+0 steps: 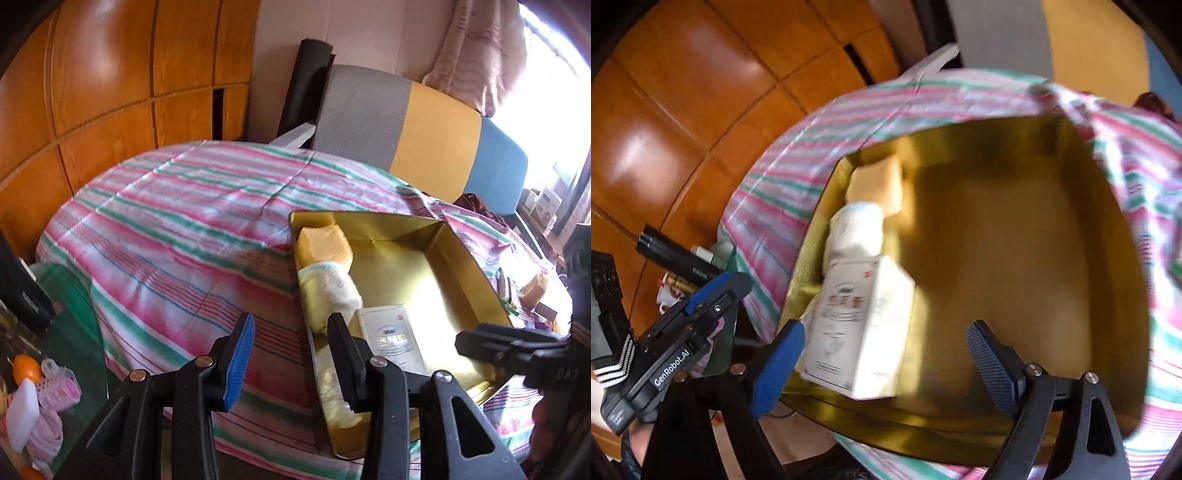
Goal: Organize objects
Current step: 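Carry the white medicine box into the gold box and open the right gripper, then grasp the wrapped snack bar with the left gripper while the right returns to the pile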
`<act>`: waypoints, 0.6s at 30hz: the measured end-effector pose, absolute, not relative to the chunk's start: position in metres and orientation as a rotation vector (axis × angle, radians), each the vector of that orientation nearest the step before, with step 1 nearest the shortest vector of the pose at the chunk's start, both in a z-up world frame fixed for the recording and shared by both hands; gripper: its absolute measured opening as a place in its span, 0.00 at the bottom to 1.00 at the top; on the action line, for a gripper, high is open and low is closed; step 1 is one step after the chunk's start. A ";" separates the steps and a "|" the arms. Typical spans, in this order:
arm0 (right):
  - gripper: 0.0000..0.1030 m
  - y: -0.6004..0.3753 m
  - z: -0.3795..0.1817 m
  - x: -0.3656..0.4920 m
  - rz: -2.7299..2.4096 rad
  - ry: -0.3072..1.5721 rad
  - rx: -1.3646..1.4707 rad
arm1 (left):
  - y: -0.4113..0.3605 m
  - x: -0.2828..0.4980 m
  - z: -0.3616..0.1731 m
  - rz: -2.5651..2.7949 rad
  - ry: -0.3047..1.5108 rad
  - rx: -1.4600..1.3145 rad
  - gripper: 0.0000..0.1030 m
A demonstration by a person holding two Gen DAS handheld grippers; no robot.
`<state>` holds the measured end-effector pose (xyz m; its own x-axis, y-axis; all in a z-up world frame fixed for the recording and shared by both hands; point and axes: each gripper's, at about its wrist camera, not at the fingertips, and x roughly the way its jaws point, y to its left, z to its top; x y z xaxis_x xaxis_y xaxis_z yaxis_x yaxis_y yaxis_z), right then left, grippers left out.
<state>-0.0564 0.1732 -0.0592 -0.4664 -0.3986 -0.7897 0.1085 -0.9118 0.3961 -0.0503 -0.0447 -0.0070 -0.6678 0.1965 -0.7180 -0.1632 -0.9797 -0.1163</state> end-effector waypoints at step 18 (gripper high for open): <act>1.00 0.361 0.001 0.014 -2.923 -0.362 1.297 | 0.064 -0.021 0.020 2.528 0.179 -1.035 0.40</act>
